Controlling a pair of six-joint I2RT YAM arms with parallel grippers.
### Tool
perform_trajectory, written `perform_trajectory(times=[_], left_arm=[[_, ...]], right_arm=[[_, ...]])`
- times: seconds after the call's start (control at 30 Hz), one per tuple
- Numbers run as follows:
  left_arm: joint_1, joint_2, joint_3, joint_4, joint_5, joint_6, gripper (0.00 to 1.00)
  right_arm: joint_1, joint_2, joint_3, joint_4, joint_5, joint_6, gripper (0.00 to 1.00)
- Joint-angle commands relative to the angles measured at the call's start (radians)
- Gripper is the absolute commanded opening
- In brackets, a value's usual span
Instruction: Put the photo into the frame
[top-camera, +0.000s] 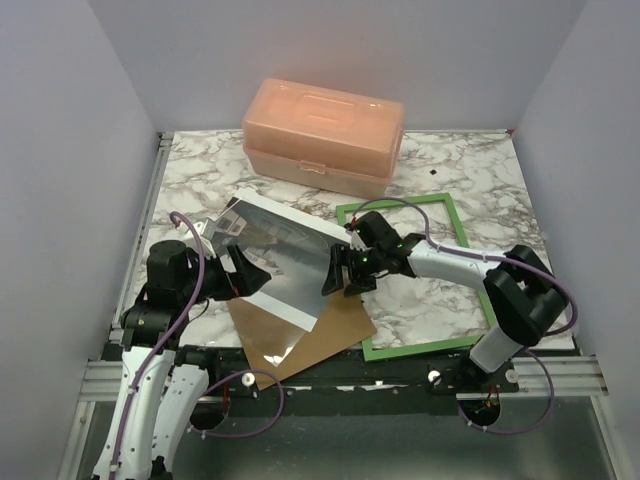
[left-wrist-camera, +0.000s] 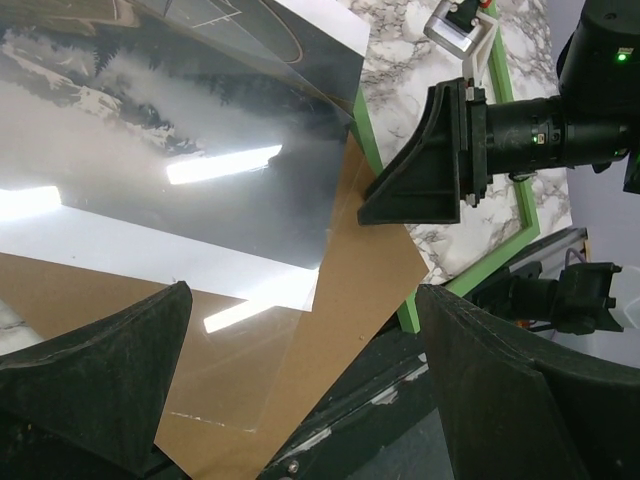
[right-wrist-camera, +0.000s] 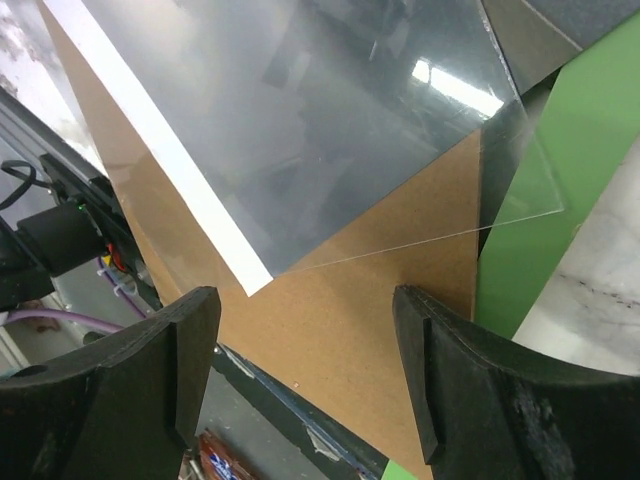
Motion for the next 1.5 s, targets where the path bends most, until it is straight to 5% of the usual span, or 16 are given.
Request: perform_trajectory(times=[0.0,0.33,0.67,1.1,1.47], left_arm=[[0.002,-0.009,-0.006,-0.025,0.008,-0.001,0.99],[0.001,-0.01,0.004,-0.069,-0.022,0.021,0.99],[0.002,-0.028,-0.004,-0.065,0.008,0.014,0.99],[0.003,-0.005,-0.032,0.009,-0.087,0.026,0.98],[0.003,-0.066,-0.046,0.02,-0.111,0.014,0.98]], right_arm=[[0.013,-0.041,0.008,-0.106,0.158,0.013,0.78],[-0.012,-0.142,-0.009,-0.236,0.356,0.046,0.82],[-0.085,-0.21,-0.211,-0.145,0.088,0.073,0.83],[-0.064,-0.164,-0.15,-0.066,-0.117,0.073,0.57],[-0.049,-0.106,-0.099,0.027,-0.143,0.118,0.48]])
